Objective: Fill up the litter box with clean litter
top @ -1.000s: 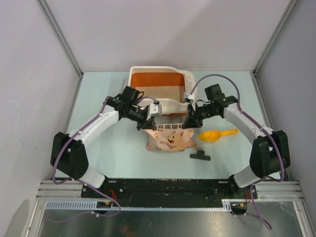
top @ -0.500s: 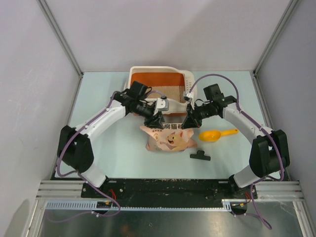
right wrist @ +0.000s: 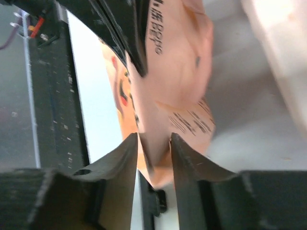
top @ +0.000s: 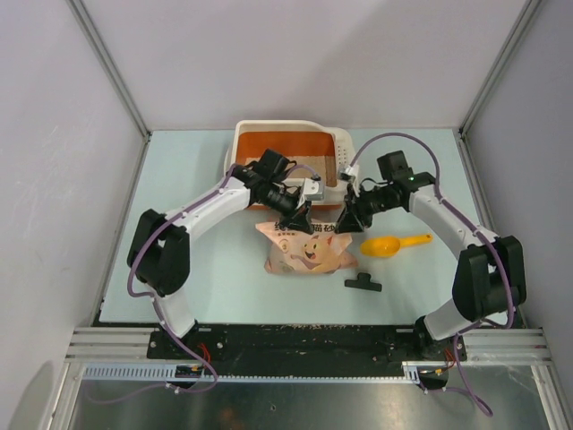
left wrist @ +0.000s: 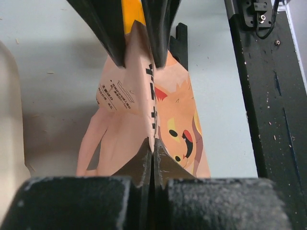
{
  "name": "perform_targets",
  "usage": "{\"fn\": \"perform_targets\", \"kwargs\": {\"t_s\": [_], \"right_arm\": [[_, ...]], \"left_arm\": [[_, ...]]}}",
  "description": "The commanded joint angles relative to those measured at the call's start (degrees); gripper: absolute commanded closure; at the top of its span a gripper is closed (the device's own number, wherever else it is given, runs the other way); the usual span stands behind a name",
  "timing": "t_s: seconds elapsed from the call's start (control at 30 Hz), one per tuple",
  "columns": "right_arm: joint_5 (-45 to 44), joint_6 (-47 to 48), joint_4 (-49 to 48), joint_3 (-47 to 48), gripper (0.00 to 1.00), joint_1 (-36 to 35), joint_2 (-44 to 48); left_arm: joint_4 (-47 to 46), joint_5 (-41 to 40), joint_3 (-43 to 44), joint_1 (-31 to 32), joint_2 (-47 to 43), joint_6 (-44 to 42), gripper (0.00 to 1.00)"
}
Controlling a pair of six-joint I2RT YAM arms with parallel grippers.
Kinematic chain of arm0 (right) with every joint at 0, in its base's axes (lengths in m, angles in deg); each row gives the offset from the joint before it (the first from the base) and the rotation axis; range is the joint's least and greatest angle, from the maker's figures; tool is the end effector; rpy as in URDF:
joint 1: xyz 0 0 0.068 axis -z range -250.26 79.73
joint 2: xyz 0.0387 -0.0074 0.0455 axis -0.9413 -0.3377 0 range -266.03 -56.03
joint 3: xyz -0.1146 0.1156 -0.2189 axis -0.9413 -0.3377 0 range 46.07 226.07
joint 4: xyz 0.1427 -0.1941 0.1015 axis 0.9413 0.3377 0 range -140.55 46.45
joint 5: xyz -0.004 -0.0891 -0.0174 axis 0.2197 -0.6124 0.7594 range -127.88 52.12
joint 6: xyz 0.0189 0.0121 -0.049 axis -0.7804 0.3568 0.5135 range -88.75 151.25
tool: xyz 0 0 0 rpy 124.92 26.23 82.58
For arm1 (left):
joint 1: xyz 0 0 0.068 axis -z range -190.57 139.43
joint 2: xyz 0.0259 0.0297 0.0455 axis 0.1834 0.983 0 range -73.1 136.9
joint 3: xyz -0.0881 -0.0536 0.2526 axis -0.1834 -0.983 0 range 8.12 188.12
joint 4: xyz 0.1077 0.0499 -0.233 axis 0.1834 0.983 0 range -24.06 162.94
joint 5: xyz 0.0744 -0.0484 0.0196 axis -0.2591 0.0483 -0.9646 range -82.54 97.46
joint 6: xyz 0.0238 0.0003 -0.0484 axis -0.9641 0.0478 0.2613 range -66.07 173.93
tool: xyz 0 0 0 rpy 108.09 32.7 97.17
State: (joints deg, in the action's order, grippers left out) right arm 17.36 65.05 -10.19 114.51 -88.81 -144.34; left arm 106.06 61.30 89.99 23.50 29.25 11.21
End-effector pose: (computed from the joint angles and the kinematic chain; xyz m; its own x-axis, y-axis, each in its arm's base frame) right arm 0.2845 0.1263 0.2687 -0.3678 -0.4579 -0.8093 -0.9299 0.1877 0.3164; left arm 0.2934 -0.2331 0.2592 -0.0832 0.5395 -0.8379 0.9737 -0.1351 -0.1837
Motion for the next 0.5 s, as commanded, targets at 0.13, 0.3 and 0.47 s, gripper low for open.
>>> {"fn": "perform_targets", "kwargs": {"t_s": [0.13, 0.3, 0.47], "right_arm": [[-2.68, 12.52, 1.05, 2.39, 0.44, 0.36, 7.63], [-3.91, 13.3, -2.91, 2.31, 0.42, -4.03, 4.82], [-4.09, 11.9, -7.04, 2.13, 0.45, -5.1, 1.83]], "left_arm": [[-0.66, -1.64, 0.92, -0.23, -1.27, 4.48, 1.0], [-0.66, -1.64, 1.89, -0.23, -0.74, 6.42, 1.0], [-0.66, -1.11, 2.25, -0.75, -0.31, 7.65, 1.0]]}}
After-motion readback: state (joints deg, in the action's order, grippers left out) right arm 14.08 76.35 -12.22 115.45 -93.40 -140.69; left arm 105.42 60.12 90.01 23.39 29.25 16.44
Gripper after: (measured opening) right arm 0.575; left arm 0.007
